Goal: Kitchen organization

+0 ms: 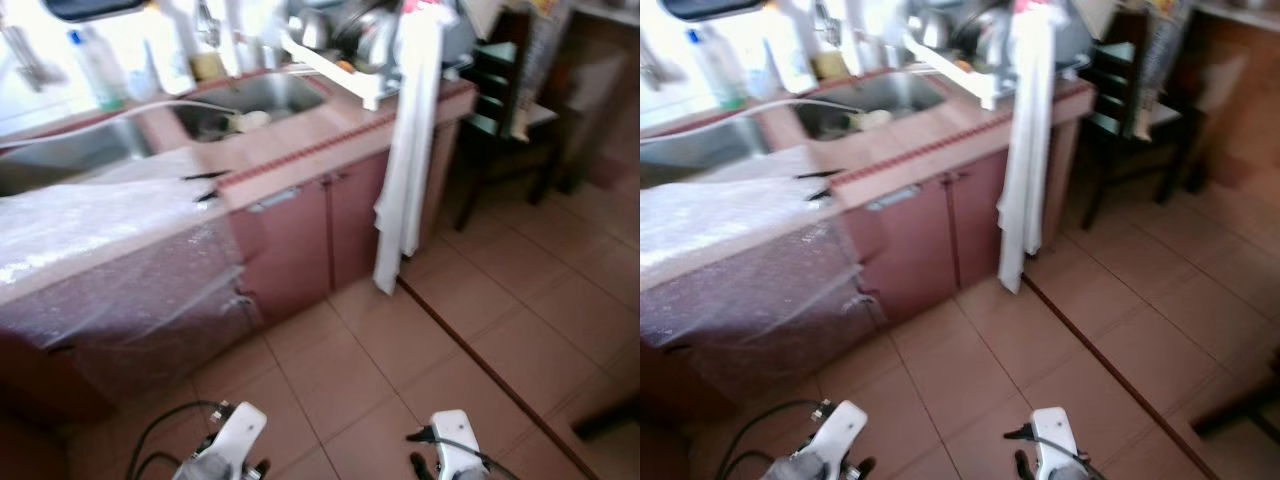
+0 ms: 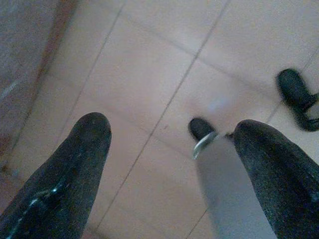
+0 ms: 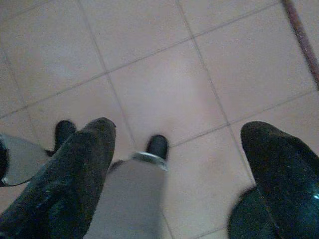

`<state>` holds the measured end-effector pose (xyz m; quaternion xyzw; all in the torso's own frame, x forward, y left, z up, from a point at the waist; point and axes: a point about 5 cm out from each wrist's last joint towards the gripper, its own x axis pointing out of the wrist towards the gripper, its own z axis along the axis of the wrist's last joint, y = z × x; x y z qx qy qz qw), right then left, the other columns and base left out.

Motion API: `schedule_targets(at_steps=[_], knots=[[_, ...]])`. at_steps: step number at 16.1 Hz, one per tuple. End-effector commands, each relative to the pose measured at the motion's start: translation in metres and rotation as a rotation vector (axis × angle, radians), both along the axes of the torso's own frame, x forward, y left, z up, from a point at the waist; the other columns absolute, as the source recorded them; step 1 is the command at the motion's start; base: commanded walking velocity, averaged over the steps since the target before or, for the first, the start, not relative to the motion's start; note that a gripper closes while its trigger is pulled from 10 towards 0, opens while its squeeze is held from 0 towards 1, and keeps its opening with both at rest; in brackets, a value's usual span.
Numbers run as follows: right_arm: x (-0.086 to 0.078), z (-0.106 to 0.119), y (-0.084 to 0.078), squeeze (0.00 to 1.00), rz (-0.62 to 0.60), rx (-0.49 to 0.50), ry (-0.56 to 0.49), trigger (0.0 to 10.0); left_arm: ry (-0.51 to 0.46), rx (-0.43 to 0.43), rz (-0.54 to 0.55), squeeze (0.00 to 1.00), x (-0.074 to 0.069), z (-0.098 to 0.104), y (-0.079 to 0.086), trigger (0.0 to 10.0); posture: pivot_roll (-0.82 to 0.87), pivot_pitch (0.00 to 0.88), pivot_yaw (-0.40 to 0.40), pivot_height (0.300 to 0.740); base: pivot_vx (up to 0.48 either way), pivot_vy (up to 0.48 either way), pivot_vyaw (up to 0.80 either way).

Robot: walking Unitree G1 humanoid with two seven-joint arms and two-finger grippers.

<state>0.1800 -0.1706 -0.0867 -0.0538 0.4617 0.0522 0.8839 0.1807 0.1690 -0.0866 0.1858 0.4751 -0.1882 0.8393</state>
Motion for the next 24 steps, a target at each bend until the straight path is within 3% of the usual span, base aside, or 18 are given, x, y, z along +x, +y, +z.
schedule_targets(at_steps=[1, 16, 20, 24], knots=[[-0.0077, -0.0037, 0.0015, 0.0, 0.004, 0.007, 0.025, 10.0, 0.004, 0.007, 0.0, 0.0, 0.0001, 0.0, 0.0011, 10.0, -0.18, 0.058, 0.103, 0.74, 0.274, 0.0, 0.0], [-0.0095, -0.0047, 0.0031, 0.0, 0.019, 0.001, 0.033, 10.0, 0.001, 0.021, -0.033, 0.0, 0.0003, 0.0002, 0.0018, 10.0, -0.18, 0.06, 0.107, 0.74, 0.33, 0.0, 0.0], [-0.0104, -0.0049, 0.0008, 0.0, 0.039, -0.014, 0.04, 10.0, -0.004, 0.022, -0.013, 0.0, -0.0002, -0.0001, 0.0011, 10.0, -0.17, 0.059, 0.078, 0.74, 0.349, 0.0, 0.0], [-0.0082, -0.0036, -0.0036, 0.0, 0.109, -0.048, 0.045, 10.0, -0.027, -0.002, 0.045, 0.0, 0.0027, 0.0006, -0.0053, 10.0, -0.17, 0.047, 0.024, 0.74, 0.0, 0.0, 0.0]])
